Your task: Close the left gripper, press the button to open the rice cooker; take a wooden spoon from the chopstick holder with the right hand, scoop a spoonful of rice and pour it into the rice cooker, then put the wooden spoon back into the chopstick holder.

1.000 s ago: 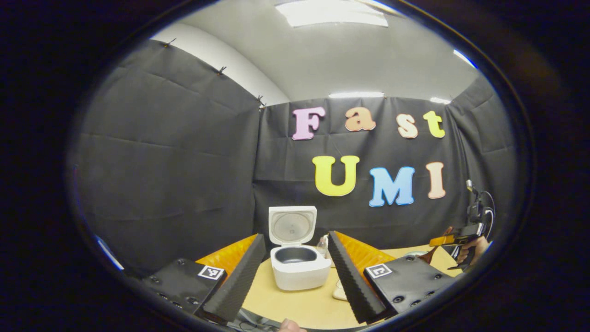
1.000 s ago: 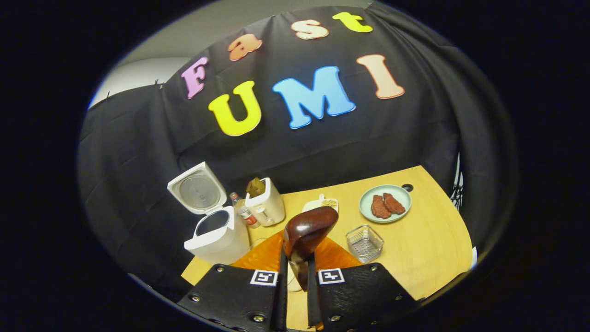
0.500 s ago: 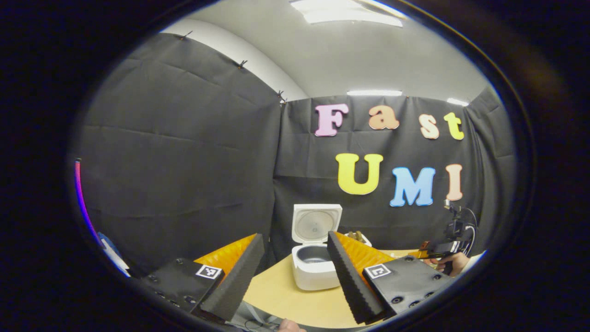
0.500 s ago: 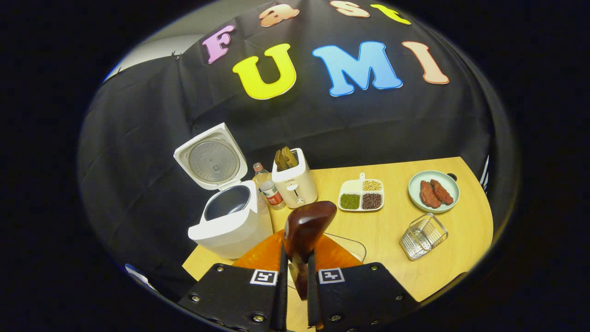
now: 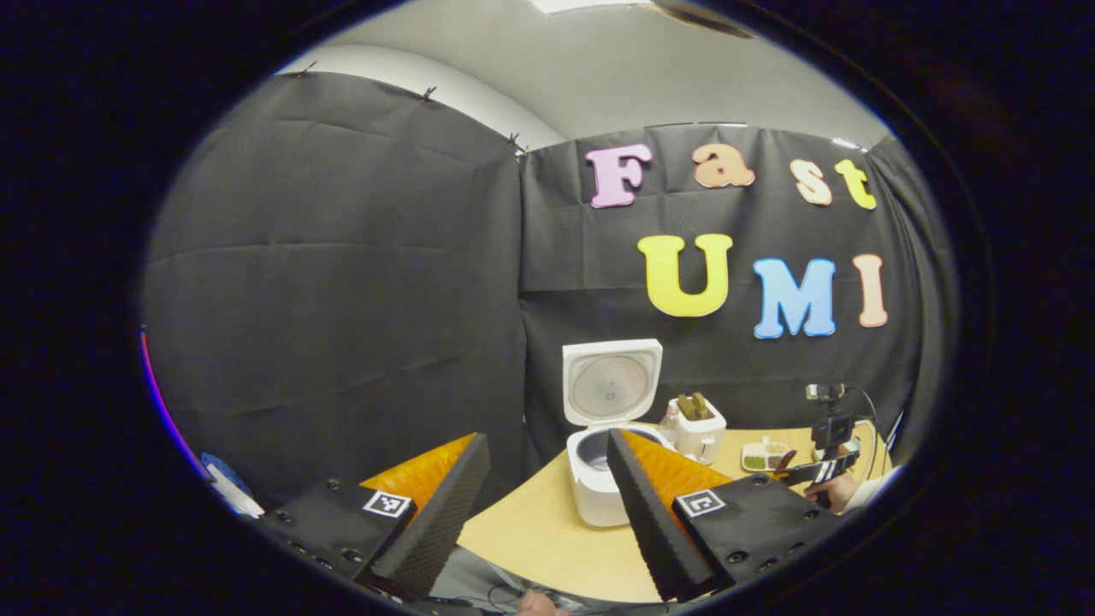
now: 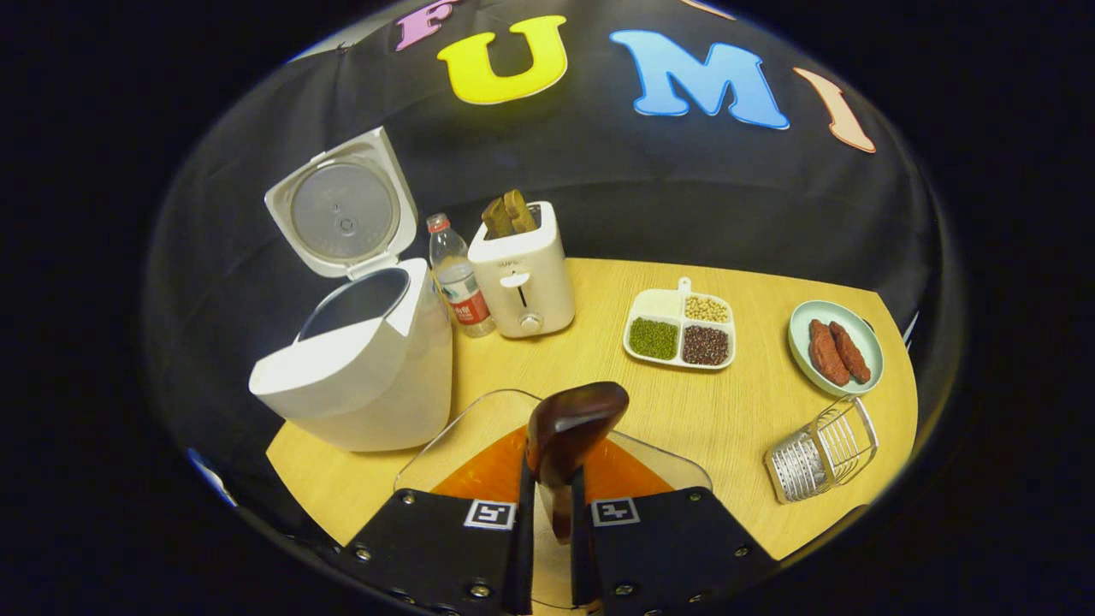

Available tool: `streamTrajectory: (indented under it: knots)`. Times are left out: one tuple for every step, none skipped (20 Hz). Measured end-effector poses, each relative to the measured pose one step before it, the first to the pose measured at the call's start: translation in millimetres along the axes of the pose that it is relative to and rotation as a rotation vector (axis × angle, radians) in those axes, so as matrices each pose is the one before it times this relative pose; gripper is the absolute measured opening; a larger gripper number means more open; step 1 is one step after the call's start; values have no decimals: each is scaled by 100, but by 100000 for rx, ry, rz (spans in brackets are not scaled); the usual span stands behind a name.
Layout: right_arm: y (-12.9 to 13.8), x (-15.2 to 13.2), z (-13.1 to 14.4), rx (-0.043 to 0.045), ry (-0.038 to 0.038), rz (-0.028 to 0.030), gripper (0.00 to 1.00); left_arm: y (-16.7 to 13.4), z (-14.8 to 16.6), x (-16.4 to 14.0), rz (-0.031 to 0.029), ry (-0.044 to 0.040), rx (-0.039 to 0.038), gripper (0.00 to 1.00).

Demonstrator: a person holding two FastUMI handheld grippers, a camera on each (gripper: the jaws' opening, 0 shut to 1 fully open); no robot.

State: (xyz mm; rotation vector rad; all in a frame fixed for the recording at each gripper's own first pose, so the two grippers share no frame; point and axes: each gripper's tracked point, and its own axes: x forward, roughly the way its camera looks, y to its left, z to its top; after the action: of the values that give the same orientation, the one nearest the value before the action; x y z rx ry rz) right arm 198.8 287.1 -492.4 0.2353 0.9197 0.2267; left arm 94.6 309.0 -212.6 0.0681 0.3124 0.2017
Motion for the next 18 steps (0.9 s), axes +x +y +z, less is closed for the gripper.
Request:
streamTrajectory:
  knots:
    - [672,275,-109,738,83,1542,18,-276,-108,312,326,598,-61,96]
    - [679,360,-44,2527,763,1331,18,9,45,186,460,578,-399,94]
    - [833,255,-157,3794,1736,2628,18,75,237,-2,633,85,-508,94]
    - [810,347,-290,4381,2351,2739,18,50,126,49,735,-444,-326,94]
    - [707,286,-226,3336,1224,1840,18,214,380,2,876,-510,140,96]
    - [337,353,238,1972,204,818,18,366,285,-203,917,-766,498,97]
    - [199,284,-83,2439,952,1180,18,321,362,-106,1016,-843,599,97]
    - [405,192,-79,3484,1202,1686,18,330,159,-220,887,-660,493,97]
    - [414,135,69,3556,420,995,18,172,216,-162,891,-306,205,97]
    - [6,197,289,3774,453,1092,18,195,1,-253,747,-13,33,94]
    - [31,238,208,5482,316,2180,18,324,143,-213,701,125,48,94]
    - [92,112,530,6604,344,2878,18,45,-4,-171,629,-41,210,94]
    - [-96,39,628,6997,-432,2245,18,95,302,-204,481,-507,482,94]
    - [-354,-66,685,5970,-254,1577,18,-295,74,-241,54,-357,603,94]
    - [-189,-174,450,4946,-238,1955,18,33,117,-240,49,-284,784,94]
    - [-212,-418,463,4811,-422,1979,18,21,-126,-102,-84,15,644,94]
    - [-204,-156,362,3628,-833,1792,18,-133,32,98,-275,110,351,94]
    - [-324,-387,373,2972,-422,1349,18,-138,245,-105,-159,-335,96,94]
